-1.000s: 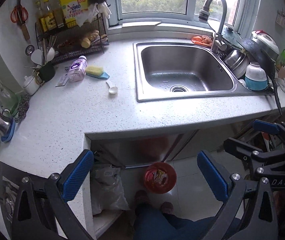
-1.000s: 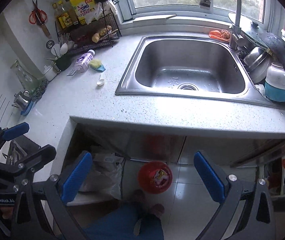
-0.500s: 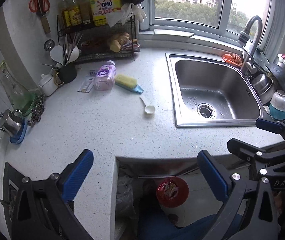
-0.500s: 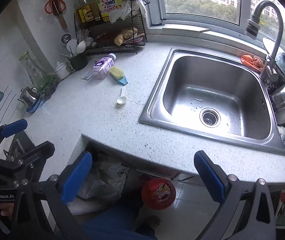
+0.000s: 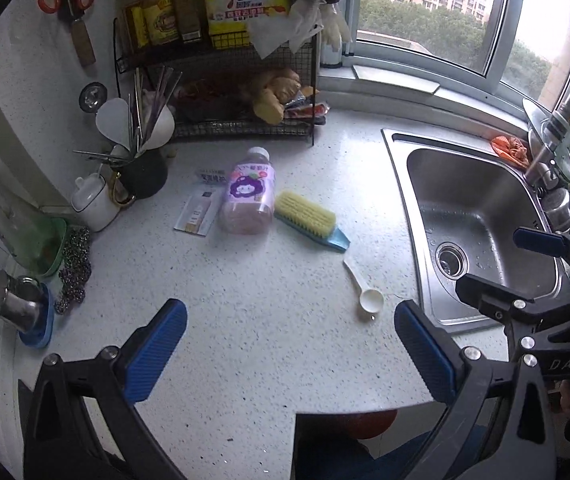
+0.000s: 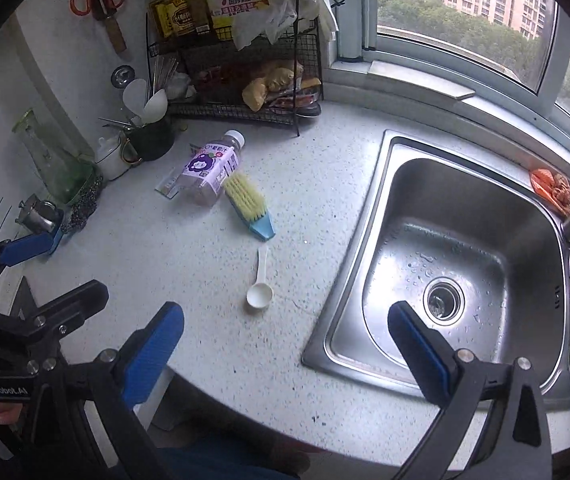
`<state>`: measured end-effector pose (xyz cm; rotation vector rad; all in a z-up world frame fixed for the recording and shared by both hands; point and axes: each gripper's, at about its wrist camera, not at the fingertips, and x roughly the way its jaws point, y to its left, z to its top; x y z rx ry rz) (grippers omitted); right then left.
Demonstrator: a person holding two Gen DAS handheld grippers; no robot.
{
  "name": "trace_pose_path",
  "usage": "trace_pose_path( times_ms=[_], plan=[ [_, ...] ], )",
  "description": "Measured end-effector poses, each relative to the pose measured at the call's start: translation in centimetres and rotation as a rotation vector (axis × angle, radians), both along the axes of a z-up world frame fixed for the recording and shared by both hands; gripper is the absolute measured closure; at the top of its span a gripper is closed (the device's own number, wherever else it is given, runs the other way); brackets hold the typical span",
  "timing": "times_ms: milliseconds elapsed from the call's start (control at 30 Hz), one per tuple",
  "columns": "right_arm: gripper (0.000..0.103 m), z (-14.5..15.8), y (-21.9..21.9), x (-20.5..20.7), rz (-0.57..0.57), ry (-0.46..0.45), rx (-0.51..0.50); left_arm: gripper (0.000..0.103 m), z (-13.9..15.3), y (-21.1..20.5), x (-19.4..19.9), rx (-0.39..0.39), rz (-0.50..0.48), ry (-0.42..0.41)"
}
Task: Collect trash
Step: 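Raise both open tools back up toward the counter, then grasp the yellow-bristled brush by its body with the right tool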
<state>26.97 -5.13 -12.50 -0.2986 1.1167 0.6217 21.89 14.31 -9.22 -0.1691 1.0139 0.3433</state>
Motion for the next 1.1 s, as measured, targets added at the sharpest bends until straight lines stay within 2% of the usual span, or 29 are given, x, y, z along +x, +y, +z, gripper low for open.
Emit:
trace_pose_path(
  times_ms=[200,433,933,1000,1067,1100],
  plan=[
    [0.001,-2.1,4.1,3.6,0.044,0.031,-0.045,0.000,-2.2,4.6,3.3,-0.022,0.016,0.053],
    [0.001,-6.2,8.8,7.0,0.104,0.096,-0.107,0.000,-5.9,9.2,6.3,-0.067,0.025,0.133],
    [0.001,-13.6,14.7,9.6,0.244,0.204,-0.162,0.000,-12.0,13.6,8.1,-0.122,0.074,0.230],
    [0.007,-14.1,15.2,9.6,0.259,0.186,-0.182,0.000,-12.5,13.9,8.1,-0.127,0.086,0.240],
    [0.021,-14.7,15.6,9.6,0.274,0.162,-0.216,0.000,-12.8,14.0,7.9,-0.131,0.094,0.246],
    [0.024,-15.0,15.7,9.6,0.282,0.167,-0.222,0.000,-12.9,14.0,7.8,-0.137,0.092,0.247]
  ],
)
